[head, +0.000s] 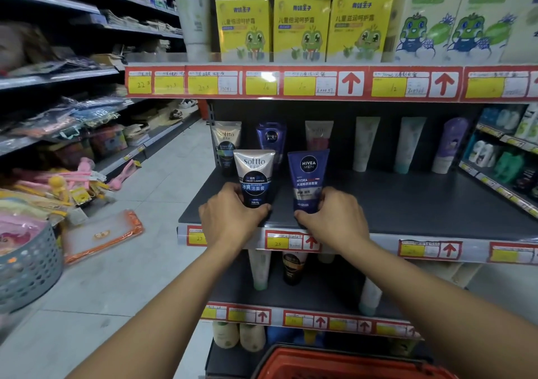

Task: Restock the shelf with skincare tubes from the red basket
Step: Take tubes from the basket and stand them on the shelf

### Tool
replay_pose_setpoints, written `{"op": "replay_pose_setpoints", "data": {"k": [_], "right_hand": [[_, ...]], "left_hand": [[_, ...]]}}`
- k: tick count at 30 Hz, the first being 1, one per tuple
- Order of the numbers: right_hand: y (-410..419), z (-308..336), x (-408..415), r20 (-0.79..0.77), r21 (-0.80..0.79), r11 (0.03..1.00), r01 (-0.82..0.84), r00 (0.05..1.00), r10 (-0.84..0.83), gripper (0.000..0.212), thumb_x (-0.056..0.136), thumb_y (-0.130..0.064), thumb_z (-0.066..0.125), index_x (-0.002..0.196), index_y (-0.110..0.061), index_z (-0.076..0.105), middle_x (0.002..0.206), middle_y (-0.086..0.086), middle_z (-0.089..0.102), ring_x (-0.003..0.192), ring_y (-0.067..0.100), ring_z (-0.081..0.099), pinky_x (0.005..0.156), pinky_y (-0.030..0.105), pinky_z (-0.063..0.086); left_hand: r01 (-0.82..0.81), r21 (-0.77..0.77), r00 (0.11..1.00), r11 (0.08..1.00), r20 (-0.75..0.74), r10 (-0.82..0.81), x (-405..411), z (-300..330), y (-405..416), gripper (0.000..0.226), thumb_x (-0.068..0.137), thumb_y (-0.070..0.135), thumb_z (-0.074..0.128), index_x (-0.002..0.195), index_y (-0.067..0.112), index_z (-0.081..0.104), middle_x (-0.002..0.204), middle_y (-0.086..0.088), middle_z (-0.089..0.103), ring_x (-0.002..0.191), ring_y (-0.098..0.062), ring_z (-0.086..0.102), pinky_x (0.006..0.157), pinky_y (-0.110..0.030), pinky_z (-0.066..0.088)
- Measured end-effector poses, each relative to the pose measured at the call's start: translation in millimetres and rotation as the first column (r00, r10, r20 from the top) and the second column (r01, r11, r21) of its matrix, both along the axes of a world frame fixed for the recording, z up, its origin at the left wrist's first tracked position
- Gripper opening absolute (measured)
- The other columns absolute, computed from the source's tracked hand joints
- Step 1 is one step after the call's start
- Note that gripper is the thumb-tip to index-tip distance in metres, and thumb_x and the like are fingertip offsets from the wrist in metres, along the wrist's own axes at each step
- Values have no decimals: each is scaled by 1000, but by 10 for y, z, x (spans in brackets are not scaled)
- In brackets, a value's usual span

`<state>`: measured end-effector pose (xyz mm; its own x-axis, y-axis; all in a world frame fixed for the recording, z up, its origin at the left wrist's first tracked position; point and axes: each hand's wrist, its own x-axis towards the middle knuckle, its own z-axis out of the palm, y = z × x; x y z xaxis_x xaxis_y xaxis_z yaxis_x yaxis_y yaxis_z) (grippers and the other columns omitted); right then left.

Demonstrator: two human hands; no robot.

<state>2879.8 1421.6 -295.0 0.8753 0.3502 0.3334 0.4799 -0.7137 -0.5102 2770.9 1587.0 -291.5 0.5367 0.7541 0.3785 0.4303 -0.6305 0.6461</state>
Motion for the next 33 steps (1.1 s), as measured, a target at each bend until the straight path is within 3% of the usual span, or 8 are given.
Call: {"op": "replay_pose_setpoints", "data": {"k": [9, 17, 23, 27, 30, 33], "right_hand": [[586, 90, 157, -124, -23, 1000, -10, 992, 7, 54, 67, -59, 84, 106, -24, 72, 101, -2, 74, 89, 21, 70, 72, 34, 56], [957, 76, 391, -88, -22, 1000, -1, 996, -1, 64, 65, -62, 86, 113, -22, 72, 108, 1, 74, 94, 24, 70, 71, 30, 51], [1092, 62, 547, -68, -32, 999, -37, 997, 35, 62, 69, -59, 86, 116, -22, 71, 111, 2, 73, 97, 24, 70, 82, 39, 59], [1155, 44, 619, -46, -26, 999, -44, 998, 42, 57, 70, -60, 85, 113, -24, 72, 107, 1, 73, 94, 23, 70, 79, 36, 59], [1161, -31, 645, -15, -1, 998, -57, 998, 57, 57, 72, -62, 81, 115, -25, 72, 108, -1, 74, 92, 21, 70, 75, 32, 57], [1157, -83, 670, 13, 24, 997, -73, 997, 72, 52, 72, -63, 79, 109, -26, 75, 102, -3, 75, 78, 14, 62, 64, 25, 46]], "left_hand": [[-37, -18, 988, 999, -149, 34, 32, 146, 573, 73, 67, 63, 88, 123, 23, 66, 115, -6, 76, 105, -32, 69, 88, -41, 55], [4, -97, 989, 995, -144, -18, 238, 150, 982, 70, 66, 55, 92, 120, 16, 71, 115, -10, 75, 105, -32, 69, 87, -44, 59], [13, -106, 992, 994, -120, -26, 412, 131, 1181, 68, 66, 56, 93, 116, 15, 72, 112, -10, 75, 102, -31, 69, 76, -38, 54], [12, -106, 998, 994, -67, -19, 464, 54, 1221, 67, 65, 56, 91, 116, 18, 70, 110, -8, 74, 102, -31, 68, 72, -35, 49], [21, -101, 999, 995, -24, -23, 474, -14, 1239, 72, 66, 58, 89, 122, 20, 66, 116, -7, 73, 106, -31, 67, 77, -37, 52], [41, -96, 999, 994, -7, -42, 478, -36, 1247, 73, 66, 59, 87, 125, 21, 64, 118, -6, 73, 108, -31, 67, 83, -40, 56]]}}
